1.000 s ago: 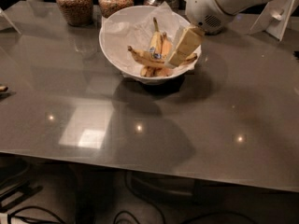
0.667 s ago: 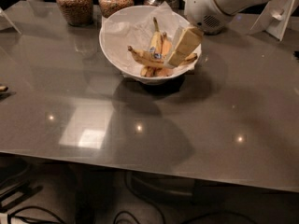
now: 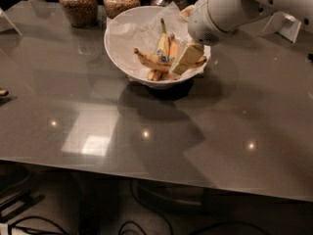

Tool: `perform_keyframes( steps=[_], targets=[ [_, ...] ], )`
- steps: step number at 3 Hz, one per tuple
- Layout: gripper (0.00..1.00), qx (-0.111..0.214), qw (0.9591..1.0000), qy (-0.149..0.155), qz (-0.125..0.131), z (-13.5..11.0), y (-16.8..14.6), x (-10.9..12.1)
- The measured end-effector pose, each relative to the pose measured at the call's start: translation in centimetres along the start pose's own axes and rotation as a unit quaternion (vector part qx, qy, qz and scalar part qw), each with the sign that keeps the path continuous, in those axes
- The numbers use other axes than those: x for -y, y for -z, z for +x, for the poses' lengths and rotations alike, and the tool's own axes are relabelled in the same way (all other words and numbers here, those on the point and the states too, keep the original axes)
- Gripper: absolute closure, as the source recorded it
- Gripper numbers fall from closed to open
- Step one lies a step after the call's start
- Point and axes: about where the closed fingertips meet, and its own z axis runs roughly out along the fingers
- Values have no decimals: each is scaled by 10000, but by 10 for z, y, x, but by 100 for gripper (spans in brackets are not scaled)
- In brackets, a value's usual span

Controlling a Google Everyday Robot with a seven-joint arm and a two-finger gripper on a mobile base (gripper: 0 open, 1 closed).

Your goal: Pick banana from white bowl

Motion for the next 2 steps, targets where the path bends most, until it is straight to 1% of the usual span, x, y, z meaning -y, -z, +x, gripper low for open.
perform_keyframes(
  steps=[1,2],
  targets=[
    [39,-73,9999,-21,-79,11,-18,-2],
    [47,-128,9998,-65,-160,20,-31,-7]
  ],
)
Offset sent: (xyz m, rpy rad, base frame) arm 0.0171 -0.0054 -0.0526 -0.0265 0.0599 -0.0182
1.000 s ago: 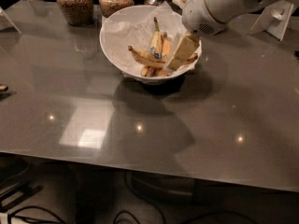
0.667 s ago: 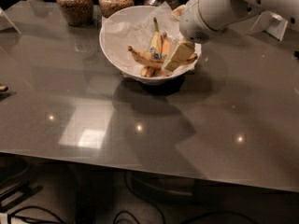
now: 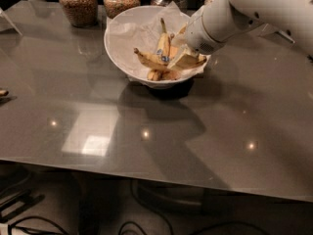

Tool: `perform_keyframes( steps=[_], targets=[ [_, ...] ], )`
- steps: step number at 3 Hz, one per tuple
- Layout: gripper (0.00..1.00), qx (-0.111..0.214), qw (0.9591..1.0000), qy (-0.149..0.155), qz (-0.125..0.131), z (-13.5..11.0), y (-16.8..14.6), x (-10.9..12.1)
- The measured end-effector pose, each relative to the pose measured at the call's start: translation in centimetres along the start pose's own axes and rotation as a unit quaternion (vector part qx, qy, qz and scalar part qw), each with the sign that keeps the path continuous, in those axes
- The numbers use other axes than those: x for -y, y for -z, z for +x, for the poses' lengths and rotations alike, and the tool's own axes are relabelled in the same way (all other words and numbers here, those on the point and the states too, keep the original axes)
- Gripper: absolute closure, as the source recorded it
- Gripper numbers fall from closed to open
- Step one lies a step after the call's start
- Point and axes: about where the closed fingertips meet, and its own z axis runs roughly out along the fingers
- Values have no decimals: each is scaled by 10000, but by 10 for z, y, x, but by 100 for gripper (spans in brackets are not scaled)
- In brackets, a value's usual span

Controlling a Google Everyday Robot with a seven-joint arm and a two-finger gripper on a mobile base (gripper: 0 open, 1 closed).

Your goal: Pick banana from white bowl

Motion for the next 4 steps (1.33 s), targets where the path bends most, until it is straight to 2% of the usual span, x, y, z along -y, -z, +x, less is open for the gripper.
perform_keyframes(
  steps=[3,4],
  targets=[
    [47,-115,9998,-88,-162,17,-36,-7],
    [62,-111,9998,-70,-169,16,-46,-5]
  ],
)
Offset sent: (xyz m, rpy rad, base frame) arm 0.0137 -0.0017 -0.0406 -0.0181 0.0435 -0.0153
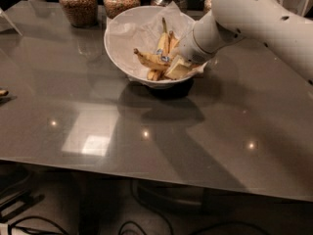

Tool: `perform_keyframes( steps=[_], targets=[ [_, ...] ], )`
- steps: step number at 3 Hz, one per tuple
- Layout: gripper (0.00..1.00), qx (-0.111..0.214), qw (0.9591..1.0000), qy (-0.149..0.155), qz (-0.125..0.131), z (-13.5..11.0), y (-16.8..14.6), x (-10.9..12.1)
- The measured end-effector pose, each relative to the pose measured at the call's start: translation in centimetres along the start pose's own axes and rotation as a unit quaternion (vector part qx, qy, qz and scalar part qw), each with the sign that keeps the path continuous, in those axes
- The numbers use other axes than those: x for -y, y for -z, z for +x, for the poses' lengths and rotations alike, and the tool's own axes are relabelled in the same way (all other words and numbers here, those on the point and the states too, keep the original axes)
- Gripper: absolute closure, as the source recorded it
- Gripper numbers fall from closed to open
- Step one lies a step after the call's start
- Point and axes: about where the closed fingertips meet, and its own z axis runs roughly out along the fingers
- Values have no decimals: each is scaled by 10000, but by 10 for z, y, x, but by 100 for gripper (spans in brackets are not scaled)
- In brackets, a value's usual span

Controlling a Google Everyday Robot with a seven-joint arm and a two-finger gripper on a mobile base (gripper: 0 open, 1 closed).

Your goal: Pick banana from white bowl

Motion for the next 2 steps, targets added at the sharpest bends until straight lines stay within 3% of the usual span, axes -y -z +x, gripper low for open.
perform_keyframes(
  steps=[1,2],
  targets=[
    [84,0,10000,0,0,0,0,0],
    [100,46,9999,74,57,-12,24,3]
  ],
)
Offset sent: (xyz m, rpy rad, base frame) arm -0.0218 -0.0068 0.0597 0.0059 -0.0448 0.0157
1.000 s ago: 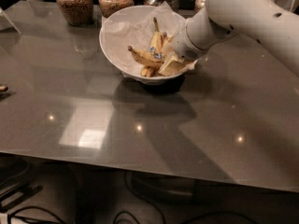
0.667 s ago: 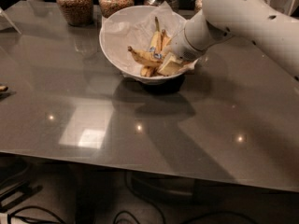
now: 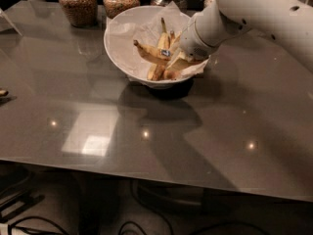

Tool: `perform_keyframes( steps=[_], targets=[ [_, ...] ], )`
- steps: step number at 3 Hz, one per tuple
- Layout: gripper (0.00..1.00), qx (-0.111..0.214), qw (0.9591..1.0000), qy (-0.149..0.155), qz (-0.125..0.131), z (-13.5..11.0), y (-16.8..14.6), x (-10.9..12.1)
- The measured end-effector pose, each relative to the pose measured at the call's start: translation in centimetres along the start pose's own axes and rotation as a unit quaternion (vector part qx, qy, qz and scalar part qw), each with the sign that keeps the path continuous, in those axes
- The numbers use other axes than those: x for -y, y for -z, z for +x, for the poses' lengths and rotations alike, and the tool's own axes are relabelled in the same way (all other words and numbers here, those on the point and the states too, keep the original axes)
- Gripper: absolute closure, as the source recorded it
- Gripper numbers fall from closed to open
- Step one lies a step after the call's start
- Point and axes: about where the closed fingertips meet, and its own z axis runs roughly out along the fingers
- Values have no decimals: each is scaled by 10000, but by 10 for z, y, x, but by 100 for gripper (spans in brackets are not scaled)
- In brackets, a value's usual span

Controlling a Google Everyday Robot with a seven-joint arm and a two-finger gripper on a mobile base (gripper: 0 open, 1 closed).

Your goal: Pick banana from white bowl

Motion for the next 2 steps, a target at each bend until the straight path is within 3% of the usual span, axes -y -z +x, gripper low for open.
perform_keyframes(
  steps=[1,2],
  targets=[
    [100,90,9999,42,76,-11,36,1],
    [100,470,9989,52,78,-22,73,-9]
  ],
)
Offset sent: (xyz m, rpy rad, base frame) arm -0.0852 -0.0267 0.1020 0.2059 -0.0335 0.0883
